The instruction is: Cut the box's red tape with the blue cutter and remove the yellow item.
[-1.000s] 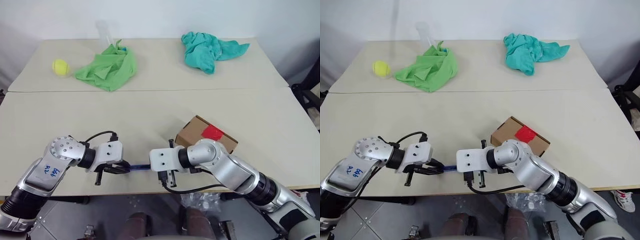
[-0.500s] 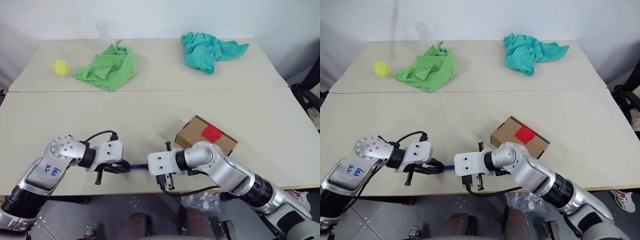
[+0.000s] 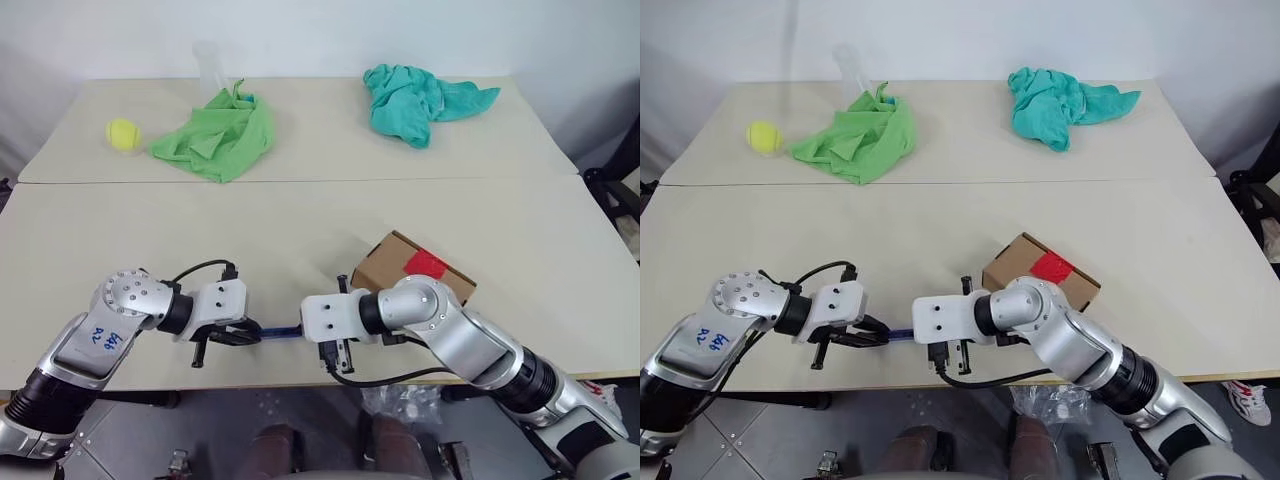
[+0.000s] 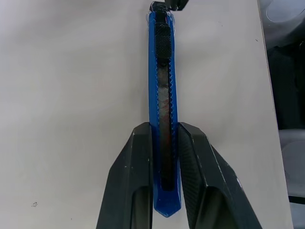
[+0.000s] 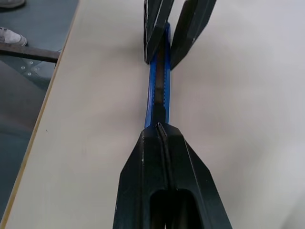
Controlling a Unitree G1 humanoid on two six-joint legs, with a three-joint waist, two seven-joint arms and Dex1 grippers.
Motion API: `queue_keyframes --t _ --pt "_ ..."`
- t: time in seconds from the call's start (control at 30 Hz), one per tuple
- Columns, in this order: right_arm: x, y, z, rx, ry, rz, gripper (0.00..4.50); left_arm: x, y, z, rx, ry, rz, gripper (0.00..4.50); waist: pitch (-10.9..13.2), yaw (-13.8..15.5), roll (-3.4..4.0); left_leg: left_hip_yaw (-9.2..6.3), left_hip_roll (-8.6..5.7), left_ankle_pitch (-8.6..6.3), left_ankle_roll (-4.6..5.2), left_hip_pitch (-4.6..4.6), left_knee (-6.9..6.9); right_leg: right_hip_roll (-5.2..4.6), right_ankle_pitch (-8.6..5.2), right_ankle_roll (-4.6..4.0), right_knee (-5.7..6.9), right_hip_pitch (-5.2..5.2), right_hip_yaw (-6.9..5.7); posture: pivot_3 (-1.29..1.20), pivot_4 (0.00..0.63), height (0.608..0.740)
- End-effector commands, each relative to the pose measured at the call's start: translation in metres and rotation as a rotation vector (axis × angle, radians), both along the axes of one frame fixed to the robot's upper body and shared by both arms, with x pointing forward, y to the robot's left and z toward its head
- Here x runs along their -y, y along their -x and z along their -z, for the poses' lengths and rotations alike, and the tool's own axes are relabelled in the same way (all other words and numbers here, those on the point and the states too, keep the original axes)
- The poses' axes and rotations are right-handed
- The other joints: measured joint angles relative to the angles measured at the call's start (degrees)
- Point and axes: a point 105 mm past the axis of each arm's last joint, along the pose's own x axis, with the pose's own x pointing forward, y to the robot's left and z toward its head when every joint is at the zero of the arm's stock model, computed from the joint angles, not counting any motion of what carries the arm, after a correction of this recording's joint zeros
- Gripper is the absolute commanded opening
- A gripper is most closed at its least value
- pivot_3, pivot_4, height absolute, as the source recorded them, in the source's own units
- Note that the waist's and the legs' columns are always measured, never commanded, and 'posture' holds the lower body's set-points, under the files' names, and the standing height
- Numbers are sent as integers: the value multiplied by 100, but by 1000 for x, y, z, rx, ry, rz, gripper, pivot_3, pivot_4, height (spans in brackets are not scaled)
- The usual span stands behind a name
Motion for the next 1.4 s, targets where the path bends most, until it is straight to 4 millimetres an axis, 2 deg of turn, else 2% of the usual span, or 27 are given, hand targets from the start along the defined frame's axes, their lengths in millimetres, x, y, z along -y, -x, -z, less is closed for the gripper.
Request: queue_keyframes --t 0.03,0.53,0.9,1.17,1.33,1.4 --pt "1 2 -1 26 3 -11 31 -1 -1 7 -16 -18 -10 519 0 -2 0 0 0 0 0 0 0 0 0 0 0 0 0 0 150 740" --pt "-2 -5 13 14 14 -3 31 2 2 6 -23 -13 8 519 0 -6 0 0 0 0 0 1 0 0 0 0 0 1 0 0 150 740" --pt "-22 -11 22 14 -10 -18 31 7 4 6 -29 -9 28 519 -1 -9 1 0 0 1 -1 4 -1 1 0 -1 1 2 1 0 150 740" --pt "-31 -14 19 27 -27 -37 31 7 2 6 -23 -10 24 519 -2 -11 3 0 1 1 -1 6 0 1 0 -1 4 2 2 0 150 740" --pt "-28 -17 15 30 -38 -24 31 5 -1 6 -12 -11 15 519 -2 -6 3 0 1 5 -5 8 0 1 -1 -2 8 3 3 0 150 740" --pt "-20 -19 -2 -7 -113 44 31 3 -8 3 20 1 -8 519 -2 11 4 -1 1 6 -5 8 1 -1 0 -3 11 3 3 0 150 740"
